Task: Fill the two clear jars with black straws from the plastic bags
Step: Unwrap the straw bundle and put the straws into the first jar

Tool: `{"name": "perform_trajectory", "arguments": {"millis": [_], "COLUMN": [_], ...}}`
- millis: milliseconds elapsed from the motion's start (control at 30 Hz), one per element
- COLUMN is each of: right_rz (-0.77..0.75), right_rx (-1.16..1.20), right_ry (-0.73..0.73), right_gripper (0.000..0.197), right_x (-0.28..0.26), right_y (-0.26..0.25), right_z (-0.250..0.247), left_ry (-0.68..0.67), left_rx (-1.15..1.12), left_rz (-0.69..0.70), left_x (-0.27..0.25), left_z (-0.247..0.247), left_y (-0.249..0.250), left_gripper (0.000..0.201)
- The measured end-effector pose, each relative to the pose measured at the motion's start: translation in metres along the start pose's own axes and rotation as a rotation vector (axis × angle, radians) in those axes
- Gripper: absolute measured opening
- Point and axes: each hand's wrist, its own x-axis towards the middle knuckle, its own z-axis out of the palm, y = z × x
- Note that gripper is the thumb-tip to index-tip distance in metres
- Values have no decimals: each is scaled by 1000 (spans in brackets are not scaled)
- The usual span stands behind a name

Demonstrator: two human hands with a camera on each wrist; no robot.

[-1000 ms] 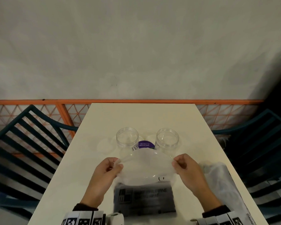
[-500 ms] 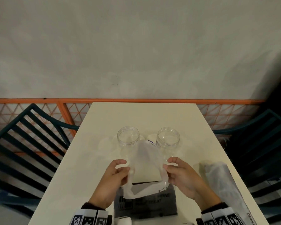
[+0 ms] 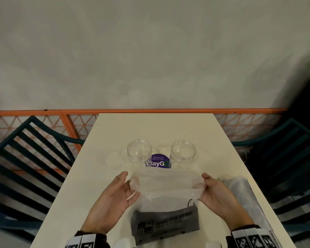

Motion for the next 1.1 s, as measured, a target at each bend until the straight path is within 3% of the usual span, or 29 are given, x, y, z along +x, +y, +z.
{"name": "perform_trajectory", "arguments": {"millis": [33, 100, 200, 267, 333, 433, 500, 633, 700, 767, 800, 867, 933, 1000, 1100], "right_rz": [-36, -103, -313, -442, -504, -473, -358, 89, 190, 210, 204, 178, 139, 103, 11], "right_rx": [-62, -277, -932, -1251, -1349, -1429, -1318, -400, -180, -105, -83, -35, -38, -101, -260], "right_ry": [-27, -65, -1, 112, 228, 261, 204, 15, -17, -54, -68, -105, -119, -157, -150], "right_gripper": [13, 22, 9, 16, 13, 8, 15, 19, 16, 12, 20, 43, 36, 17, 21], "right_x": [-3, -7, -9, -5, -3, 1, 4, 2, 1, -1, 0, 0, -1, -6, -12], "right_y": [1, 7, 13, 12, 9, 11, 13, 1, -6, -6, -4, 2, 2, -2, -4], "right_z": [5, 10, 15, 10, 8, 3, 6, 15, 13, 10, 10, 7, 6, 12, 16], "left_ry": [59, 197, 267, 283, 261, 198, 178, 233, 243, 200, 178, 128, 132, 225, 409], "left_rx": [116, 275, 388, 412, 407, 353, 255, 44, -6, -29, -19, 88, 246, 387, 701], "left_rz": [39, 136, 207, 214, 193, 126, 59, -44, -70, -68, -52, -8, 29, 74, 207], "left_x": [0, 3, 5, 4, 2, 1, 3, 7, 5, 1, 0, -1, 1, 4, 9], "left_z": [4, 9, 12, 11, 10, 12, 12, 6, 4, 4, 4, -1, -8, -12, -13], "left_y": [0, -3, -6, -3, -2, -4, -6, -10, -10, -9, -8, -7, -9, -9, -10], "left_gripper": [14, 19, 35, 38, 33, 31, 30, 32, 25, 17, 20, 49, 67, 57, 25]}}
